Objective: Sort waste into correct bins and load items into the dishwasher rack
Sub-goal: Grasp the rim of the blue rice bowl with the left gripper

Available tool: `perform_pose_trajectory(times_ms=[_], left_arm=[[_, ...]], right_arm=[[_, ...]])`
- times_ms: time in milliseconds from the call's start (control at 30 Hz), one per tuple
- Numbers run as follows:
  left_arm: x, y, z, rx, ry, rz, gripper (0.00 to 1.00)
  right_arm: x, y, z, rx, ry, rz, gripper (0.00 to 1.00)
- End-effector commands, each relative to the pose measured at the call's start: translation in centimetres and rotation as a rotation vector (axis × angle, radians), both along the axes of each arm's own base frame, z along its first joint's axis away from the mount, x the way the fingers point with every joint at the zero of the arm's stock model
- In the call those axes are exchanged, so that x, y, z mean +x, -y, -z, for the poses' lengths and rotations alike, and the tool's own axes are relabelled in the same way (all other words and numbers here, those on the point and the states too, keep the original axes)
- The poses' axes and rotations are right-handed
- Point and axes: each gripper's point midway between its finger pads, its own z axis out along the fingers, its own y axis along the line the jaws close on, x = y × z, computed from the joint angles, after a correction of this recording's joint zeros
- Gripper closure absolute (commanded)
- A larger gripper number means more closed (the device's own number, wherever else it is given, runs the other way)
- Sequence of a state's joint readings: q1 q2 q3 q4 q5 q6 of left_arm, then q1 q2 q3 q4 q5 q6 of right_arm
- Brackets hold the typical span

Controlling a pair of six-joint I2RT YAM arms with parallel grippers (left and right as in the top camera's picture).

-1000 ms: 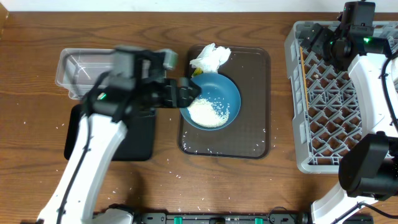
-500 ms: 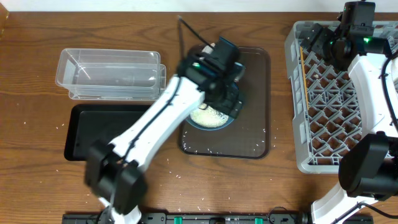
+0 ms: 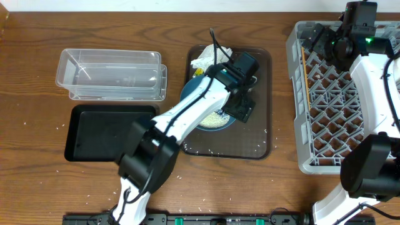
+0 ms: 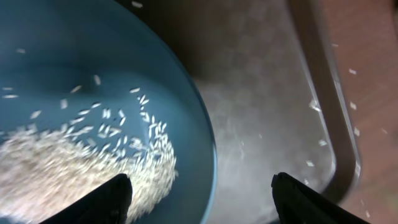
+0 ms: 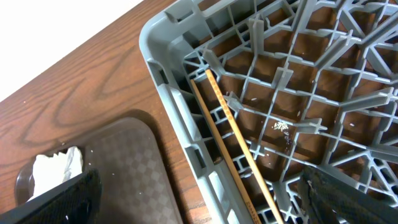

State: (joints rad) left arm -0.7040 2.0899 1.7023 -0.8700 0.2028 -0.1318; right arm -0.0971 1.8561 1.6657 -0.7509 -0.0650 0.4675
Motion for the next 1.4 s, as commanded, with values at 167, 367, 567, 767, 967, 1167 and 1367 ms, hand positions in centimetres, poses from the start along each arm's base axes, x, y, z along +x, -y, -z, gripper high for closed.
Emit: perform_pose_trajectory(times_ms=[167,367,567,767,967,1167,1367], left_arm=[[1.4,1.1,3.0,-0.004,-0.011,-0.130,0.28],[2.4,0.2,3.6,0.089,0.079,-0.189,0.36],[1.5,1.0,4.0,0.111,0.097,-0.163,0.48],[1.7,1.0,3.8,0.149,0.152,-0.159,0.57],[1.4,0.7,4.5,0.159,0.147,-0.156,0.64],[1.2,0.5,5.1,0.164,0.143,-0.156,0.69],[1.3,0.5,5.1,0.162,0.144,-0.156,0.81]], right_arm=[[0.0,0.4,0.1,0.009,-0.002,0.015,0.01],[0.0,0.4,0.1,0.009,-0.002,0.015,0.01],[0.0,0.4,0.1,0.009,-0.002,0.015,0.01],[0.0,0.4,0.1,0.009,-0.002,0.015,0.01],[0.0,0.4,0.1,0.009,-0.002,0.015,0.01],[0.0,0.4,0.1,0.009,-0.002,0.015,0.01],[0.0,0.4,0.1,0.009,-0.002,0.015,0.01]])
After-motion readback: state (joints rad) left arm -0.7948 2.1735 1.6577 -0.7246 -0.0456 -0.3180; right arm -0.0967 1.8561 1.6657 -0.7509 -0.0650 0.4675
